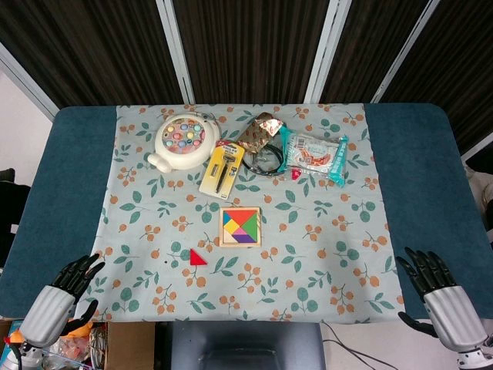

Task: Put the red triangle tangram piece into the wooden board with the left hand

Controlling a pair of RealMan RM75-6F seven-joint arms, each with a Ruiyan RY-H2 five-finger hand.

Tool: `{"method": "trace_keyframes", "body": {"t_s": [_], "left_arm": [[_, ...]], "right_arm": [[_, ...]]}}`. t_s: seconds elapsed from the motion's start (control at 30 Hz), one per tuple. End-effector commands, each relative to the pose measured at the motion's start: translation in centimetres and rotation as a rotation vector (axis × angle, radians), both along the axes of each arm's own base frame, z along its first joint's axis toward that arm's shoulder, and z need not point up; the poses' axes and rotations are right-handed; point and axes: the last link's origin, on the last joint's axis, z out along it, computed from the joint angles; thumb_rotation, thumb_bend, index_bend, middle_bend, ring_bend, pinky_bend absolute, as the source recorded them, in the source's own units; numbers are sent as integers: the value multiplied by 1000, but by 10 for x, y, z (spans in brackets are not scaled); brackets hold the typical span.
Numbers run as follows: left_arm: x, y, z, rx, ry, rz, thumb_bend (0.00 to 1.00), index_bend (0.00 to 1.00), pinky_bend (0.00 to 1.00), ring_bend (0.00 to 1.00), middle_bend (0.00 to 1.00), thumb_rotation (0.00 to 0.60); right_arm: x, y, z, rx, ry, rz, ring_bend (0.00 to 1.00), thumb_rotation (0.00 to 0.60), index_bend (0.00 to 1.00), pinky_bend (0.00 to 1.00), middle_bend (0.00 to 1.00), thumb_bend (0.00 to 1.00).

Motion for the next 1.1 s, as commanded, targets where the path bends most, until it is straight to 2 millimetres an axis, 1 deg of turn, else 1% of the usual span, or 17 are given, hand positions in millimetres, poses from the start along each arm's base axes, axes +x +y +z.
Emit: {"method": "trace_keyframes", "body": {"t_s": [0.03, 0.1, 0.13, 0.17, 0.2, 0.27, 0.3, 0.33, 0.37, 0.4, 0.47, 0.6, 0.67, 0.8, 0.87, 1.0, 1.1], "left_arm": [[1, 1, -2, -8, -1, -19, 441, 0, 161, 0, 0, 600], [6, 3, -6, -21, -8, -55, 441, 0, 172, 7, 0, 600], [10, 3, -9, -22, -20, -82, 441, 0, 203, 51, 19, 600], [15, 4, -12, -10, -46, -110, 442, 12, 288, 169, 98, 600], [24, 7, -20, 26, -92, -162, 442, 37, 420, 334, 225, 600], [37, 6, -36, 36, -117, -247, 442, 128, 812, 779, 644, 600], [46, 6, -47, 32, -127, -285, 442, 156, 905, 880, 763, 600], [53, 7, -56, 24, -139, -297, 442, 198, 982, 972, 908, 600], [61, 10, -68, -7, -160, -291, 442, 227, 1000, 998, 972, 600], [66, 12, -77, -43, -176, -265, 442, 247, 1000, 1000, 998, 600], [77, 21, -97, -133, -209, -197, 442, 268, 1000, 1000, 1000, 600], [93, 39, -122, -236, -201, -113, 443, 274, 1000, 1000, 1000, 600], [100, 47, -130, -263, -185, -87, 440, 268, 1000, 1000, 1000, 600], [118, 68, -142, -241, -165, -60, 444, 259, 1000, 1000, 1000, 600], [123, 76, -147, -234, -169, -37, 443, 259, 1000, 1000, 1000, 600], [127, 83, -151, -230, -162, -15, 436, 255, 1000, 1000, 1000, 600], [130, 98, -157, -224, -149, 34, 434, 258, 1000, 1000, 1000, 600]], "right_arm": [[0, -1, -1, 0, 3, 0, 0, 600, 0, 0, 0, 55], [0, -1, -1, 2, 6, -4, 0, 600, 0, 0, 0, 55], [0, -1, -1, -1, 6, -5, 0, 600, 0, 0, 0, 55], [0, -2, -1, -4, 7, -6, 0, 600, 0, 0, 0, 55], [0, -2, -1, -7, 7, -9, 0, 600, 0, 0, 0, 55], [0, -3, -3, -3, 9, -11, 0, 600, 0, 0, 0, 56], [0, -4, -4, 1, 10, -12, 0, 600, 0, 0, 0, 56], [0, -5, -5, 4, 12, -12, 0, 600, 0, 0, 0, 56], [1, -5, -7, 9, 15, -12, 0, 600, 0, 0, 0, 55], [1, -5, -8, 12, 17, -10, 0, 600, 0, 0, 0, 55], [2, -5, -9, 15, 19, -7, 0, 600, 0, 0, 0, 55], [2, -6, -7, 12, 11, -11, 0, 600, 0, 0, 0, 55], [1, -7, -6, 8, 6, -13, 0, 600, 0, 0, 0, 55], [0, -6, -2, 3, -3, -15, 0, 600, 0, 0, 0, 55], [-1, -6, -1, -1, -6, -16, 0, 600, 0, 0, 0, 55], [-1, -6, 0, -2, -8, -18, 0, 600, 0, 0, 0, 56], [-2, -6, 1, -3, -10, -20, 0, 600, 0, 0, 0, 55]]}}
